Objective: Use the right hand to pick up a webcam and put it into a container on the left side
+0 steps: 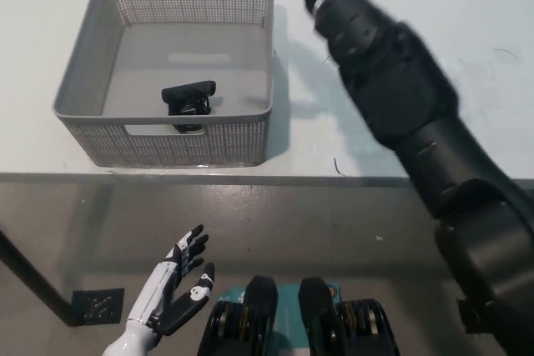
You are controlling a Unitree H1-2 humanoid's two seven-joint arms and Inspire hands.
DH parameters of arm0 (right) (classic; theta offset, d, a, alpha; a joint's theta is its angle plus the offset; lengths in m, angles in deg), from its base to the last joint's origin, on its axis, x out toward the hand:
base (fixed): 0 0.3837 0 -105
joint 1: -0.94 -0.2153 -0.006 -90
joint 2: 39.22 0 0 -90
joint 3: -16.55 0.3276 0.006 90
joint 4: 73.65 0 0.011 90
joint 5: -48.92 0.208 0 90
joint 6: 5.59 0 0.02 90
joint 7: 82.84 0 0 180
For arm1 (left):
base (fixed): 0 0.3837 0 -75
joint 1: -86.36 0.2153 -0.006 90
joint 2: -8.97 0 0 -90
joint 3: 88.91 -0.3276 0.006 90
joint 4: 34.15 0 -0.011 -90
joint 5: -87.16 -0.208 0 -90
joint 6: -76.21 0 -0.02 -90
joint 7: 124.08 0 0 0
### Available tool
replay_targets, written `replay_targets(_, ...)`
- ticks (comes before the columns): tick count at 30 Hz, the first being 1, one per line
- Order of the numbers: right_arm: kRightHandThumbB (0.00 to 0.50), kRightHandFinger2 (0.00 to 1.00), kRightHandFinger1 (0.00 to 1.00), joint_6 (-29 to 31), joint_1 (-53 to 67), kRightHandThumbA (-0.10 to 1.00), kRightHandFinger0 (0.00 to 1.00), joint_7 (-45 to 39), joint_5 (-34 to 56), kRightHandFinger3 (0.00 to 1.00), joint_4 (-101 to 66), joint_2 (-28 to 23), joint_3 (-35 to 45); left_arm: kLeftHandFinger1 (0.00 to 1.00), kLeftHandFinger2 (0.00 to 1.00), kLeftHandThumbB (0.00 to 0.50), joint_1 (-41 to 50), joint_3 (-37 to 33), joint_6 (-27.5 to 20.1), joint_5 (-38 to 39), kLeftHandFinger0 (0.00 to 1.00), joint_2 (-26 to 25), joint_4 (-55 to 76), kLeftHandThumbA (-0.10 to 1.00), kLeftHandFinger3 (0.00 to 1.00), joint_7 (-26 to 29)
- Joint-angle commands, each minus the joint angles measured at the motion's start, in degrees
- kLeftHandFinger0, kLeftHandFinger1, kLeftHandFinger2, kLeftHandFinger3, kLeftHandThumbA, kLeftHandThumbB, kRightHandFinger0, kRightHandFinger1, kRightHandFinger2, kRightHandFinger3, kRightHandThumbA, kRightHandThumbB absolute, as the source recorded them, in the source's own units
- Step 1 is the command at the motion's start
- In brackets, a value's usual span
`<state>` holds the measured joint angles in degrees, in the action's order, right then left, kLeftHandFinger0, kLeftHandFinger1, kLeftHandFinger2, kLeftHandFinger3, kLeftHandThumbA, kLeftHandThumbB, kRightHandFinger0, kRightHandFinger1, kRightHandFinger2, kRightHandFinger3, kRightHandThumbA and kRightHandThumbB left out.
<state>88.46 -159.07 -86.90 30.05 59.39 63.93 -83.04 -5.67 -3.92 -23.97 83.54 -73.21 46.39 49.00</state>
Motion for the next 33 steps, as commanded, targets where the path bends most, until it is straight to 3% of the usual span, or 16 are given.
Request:
replay_targets(1,0.459,1.00,1.00,-4.95,-2.51,1.00,1.00,-4.60,10.06,1.00,-13.62,-2.40,6.41,1.00,1.00,0.110,-0.58,-0.11,-0.46,-0.44,1.00,-1.01,1.31,0.44,1.00,-0.57)
replay_targets(4,0.435,1.00,1.00,-9.41,0.21,1.00,1.00,-5.30,11.26,1.00,-23.26,-3.53,8.70,1.00,1.00,0.114,-0.47,-0.19,-0.89,-0.96,1.00,-1.07,1.13,0.45,1.00,-0.29)
replay_targets(5,0.487,1.00,1.00,-10.71,1.12,1.00,1.00,-5.61,11.60,1.00,-25.80,-3.77,9.14,1.00,1.00,0.110,-0.53,-0.13,-1.21,-0.74,1.00,-1.04,0.84,0.45,1.00,-0.32)
replay_targets(6,0.430,1.00,1.00,-11.65,2.50,1.00,1.00,-6.04,13.72,1.00,-28.96,-3.75,10.34,1.00,1.00,0.111,-0.58,-0.10,-1.36,-0.69,1.00,-1.02,0.72,0.45,1.00,-0.28)
replay_targets(9,0.462,1.00,1.00,-16.80,9.31,1.00,1.00,-6.37,20.72,1.00,-43.89,-2.65,13.99,1.00,1.00,0.106,-0.34,0.23,-1.13,-0.70,1.00,-1.39,1.04,0.51,1.00,-0.13)
replay_targets(12,0.443,1.00,1.00,-16.92,14.61,1.00,1.00,-5.98,21.77,1.00,-52.43,-2.31,14.12,1.00,1.00,0.109,-0.46,0.42,-1.32,-0.44,1.00,-1.31,1.05,0.58,1.00,-0.02)
replay_targets(15,0.433,1.00,1.00,-17.49,22.24,1.00,1.00,-5.59,22.43,1.00,-62.18,-2.02,13.45,1.00,1.00,0.051,-0.26,0.61,-1.89,0.62,1.00,-1.15,1.07,0.65,1.00,-0.38)
replay_targets(16,0.438,1.00,1.00,-17.06,26.96,1.00,1.00,-5.83,24.67,1.00,-66.76,-1.88,13.00,1.00,1.00,0.015,-0.16,0.79,-2.72,1.69,1.00,-1.20,0.82,0.74,1.00,-0.89)
replay_targets(18,0.461,1.00,1.00,-16.77,34.22,1.00,1.00,-5.29,27.75,1.00,-73.03,-1.08,12.34,1.00,1.00,0.020,-0.50,0.92,-3.26,1.92,1.00,-1.34,0.44,0.83,1.00,-0.97)
replay_targets(21,0.493,1.00,1.00,-16.10,41.52,1.00,1.00,-4.78,29.41,1.00,-78.13,-0.52,10.74,1.00,1.00,0.033,-0.90,1.21,-3.46,2.70,1.00,-1.07,0.02,0.86,1.00,-1.02)
replay_targets(22,0.494,1.00,1.00,-15.48,45.83,1.00,1.00,-4.65,29.18,1.00,-80.35,-0.25,9.48,1.00,1.00,0.038,-1.04,1.38,-3.22,3.16,1.00,-1.07,-0.02,0.86,1.00,-1.17)
replay_targets(25,0.424,1.00,1.00,-10.78,54.71,1.00,1.00,-5.73,30.97,1.00,-80.77,-0.25,6.91,1.00,1.00,0.023,-1.25,1.72,-3.37,3.78,1.00,-0.98,-0.28,0.89,1.00,-1.17)
replay_targets(29,0.436,1.00,1.00,-4.45,65.83,1.00,1.00,-7.71,32.08,1.00,-76.26,-0.82,5.32,1.00,1.00,0.000,-1.42,1.98,-4.25,4.36,1.00,-0.74,-0.97,0.96,1.00,-1.14)
replay_targets(31,0.420,1.00,1.00,-2.36,68.96,1.00,1.00,-8.57,32.36,1.00,-74.27,-1.44,5.13,1.00,1.00,0.010,-1.16,2.01,-4.38,4.53,1.00,-0.75,-0.84,1.00,1.00,-1.35)
replay_targets(33,0.437,1.00,1.00,-0.78,71.53,1.00,1.00,-9.17,32.74,1.00,-71.72,-1.71,5.39,1.00,1.00,0.014,-1.48,2.21,-4.53,4.71,1.00,-0.77,-1.01,1.00,1.00,-1.47)
